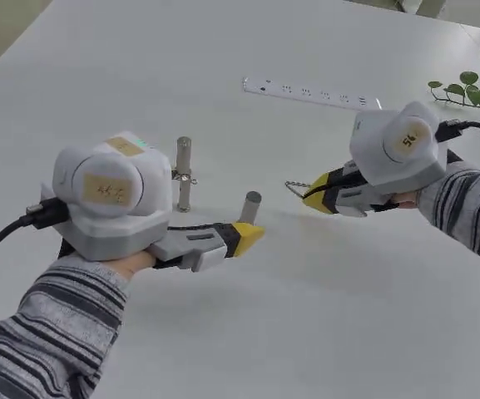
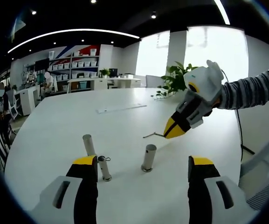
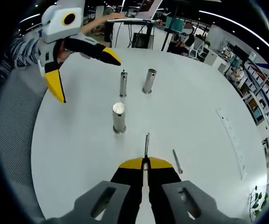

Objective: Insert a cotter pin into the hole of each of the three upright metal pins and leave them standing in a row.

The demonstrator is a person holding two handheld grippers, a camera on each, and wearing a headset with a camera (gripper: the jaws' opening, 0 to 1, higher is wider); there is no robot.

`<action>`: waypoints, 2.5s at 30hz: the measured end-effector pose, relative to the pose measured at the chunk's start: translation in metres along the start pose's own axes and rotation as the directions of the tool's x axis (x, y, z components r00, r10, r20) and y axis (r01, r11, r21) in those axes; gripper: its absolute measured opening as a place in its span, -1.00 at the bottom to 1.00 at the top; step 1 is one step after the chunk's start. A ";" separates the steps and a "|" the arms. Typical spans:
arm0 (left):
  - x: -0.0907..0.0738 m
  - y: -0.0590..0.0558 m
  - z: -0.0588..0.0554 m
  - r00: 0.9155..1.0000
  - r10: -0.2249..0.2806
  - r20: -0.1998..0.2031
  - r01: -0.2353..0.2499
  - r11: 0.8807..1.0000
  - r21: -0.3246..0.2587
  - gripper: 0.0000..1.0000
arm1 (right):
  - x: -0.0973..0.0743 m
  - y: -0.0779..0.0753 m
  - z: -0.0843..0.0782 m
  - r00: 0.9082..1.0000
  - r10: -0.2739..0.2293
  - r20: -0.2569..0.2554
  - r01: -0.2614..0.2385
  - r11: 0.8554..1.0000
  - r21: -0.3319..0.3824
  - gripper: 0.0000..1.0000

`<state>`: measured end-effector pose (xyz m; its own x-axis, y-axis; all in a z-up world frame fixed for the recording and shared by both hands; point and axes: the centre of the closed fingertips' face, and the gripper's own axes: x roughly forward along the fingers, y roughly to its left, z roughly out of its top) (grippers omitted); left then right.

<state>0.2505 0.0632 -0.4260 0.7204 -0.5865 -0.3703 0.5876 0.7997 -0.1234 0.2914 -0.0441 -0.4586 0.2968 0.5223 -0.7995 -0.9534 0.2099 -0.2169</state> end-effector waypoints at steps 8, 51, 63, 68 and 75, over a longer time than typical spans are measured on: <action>0.002 -0.012 -0.001 0.999 -0.054 -0.004 0.054 0.999 -0.007 0.36 | -0.010 0.025 0.020 1.000 0.011 0.029 -0.008 0.994 -0.106 -1.00; 0.004 -0.052 0.001 0.965 -0.258 0.052 0.263 0.944 -0.198 -0.96 | -0.018 0.082 0.063 0.993 0.045 0.113 0.004 0.916 -0.401 -1.00; 0.003 -0.057 0.003 0.956 -0.285 0.069 0.293 0.936 -0.194 -1.00 | -0.017 0.082 0.063 0.993 0.045 0.110 -0.001 0.928 -0.372 -1.00; 0.002 -0.061 0.004 0.951 -0.299 0.072 0.307 0.939 -0.154 -1.00 | -0.016 0.081 0.056 0.995 0.044 0.088 -0.011 0.938 -0.346 -1.00; 0.000 -0.064 0.006 0.949 -0.309 0.065 0.314 0.945 -0.095 -1.00 | -0.017 0.082 0.050 0.996 0.050 0.075 -0.024 0.950 -0.311 -1.00</action>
<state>0.2155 0.0113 -0.4130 0.5263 -0.8118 -0.2531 0.7464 0.5836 -0.3198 0.2112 0.0052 -0.4349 0.2521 0.5927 -0.7649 -0.9300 -0.0702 -0.3609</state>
